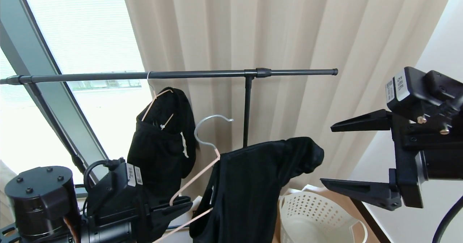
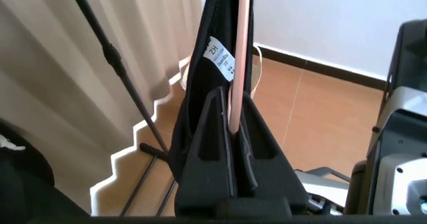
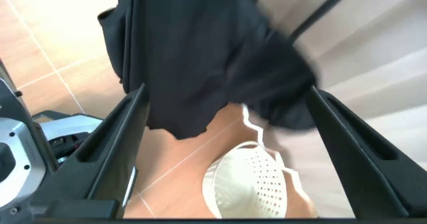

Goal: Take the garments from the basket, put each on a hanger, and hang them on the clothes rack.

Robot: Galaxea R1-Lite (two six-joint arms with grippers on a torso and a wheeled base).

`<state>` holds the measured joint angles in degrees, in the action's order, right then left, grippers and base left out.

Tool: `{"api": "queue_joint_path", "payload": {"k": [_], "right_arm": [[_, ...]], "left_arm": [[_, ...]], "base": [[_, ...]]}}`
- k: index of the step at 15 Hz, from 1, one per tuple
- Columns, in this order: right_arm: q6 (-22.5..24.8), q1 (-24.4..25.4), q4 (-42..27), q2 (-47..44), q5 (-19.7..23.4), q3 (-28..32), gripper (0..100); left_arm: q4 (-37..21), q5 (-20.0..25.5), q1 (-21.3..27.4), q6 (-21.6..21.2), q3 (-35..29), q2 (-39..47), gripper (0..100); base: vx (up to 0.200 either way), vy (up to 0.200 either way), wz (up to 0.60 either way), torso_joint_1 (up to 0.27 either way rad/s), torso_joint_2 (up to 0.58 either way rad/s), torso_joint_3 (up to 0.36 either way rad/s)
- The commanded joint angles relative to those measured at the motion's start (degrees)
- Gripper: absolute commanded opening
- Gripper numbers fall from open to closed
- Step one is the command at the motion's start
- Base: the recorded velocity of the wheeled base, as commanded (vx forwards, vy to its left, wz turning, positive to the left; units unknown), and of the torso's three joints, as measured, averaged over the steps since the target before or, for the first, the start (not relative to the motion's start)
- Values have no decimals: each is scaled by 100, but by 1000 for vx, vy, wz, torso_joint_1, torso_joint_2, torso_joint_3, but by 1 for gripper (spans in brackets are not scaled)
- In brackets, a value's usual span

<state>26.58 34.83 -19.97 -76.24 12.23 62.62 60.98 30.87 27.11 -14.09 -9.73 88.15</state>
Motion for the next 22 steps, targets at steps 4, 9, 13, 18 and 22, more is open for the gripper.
{"api": "queue_joint_path", "payload": {"k": [4, 9, 13, 18, 22], "right_arm": [[1508, -952, -1264, -945, 1722, 1138, 100], [2036, -960, -1378, -1684, 2671, 1270, 100], [2097, -952, -1317, -1965, 2838, 1252, 100], [2097, -916, -1299, -2246, 2926, 1200, 100], [2089, -776, -1053, -2466, 2917, 1191, 100]], "left_arm": [[19, -2, 391, -261, 217, 255, 0], [19, 7, 497, -269, 261, 247, 0], [134, 16, 497, -252, 278, 247, 0], [143, 16, 523, -234, 287, 238, 0], [151, 16, 523, -234, 287, 238, 0]], "base": [[0, 0, 0, 0, 0, 0], [0, 0, 0, 0, 0, 0], [0, 0, 0, 0, 0, 0], [0, 0, 0, 0, 0, 0], [0, 0, 0, 0, 0, 0]]}}
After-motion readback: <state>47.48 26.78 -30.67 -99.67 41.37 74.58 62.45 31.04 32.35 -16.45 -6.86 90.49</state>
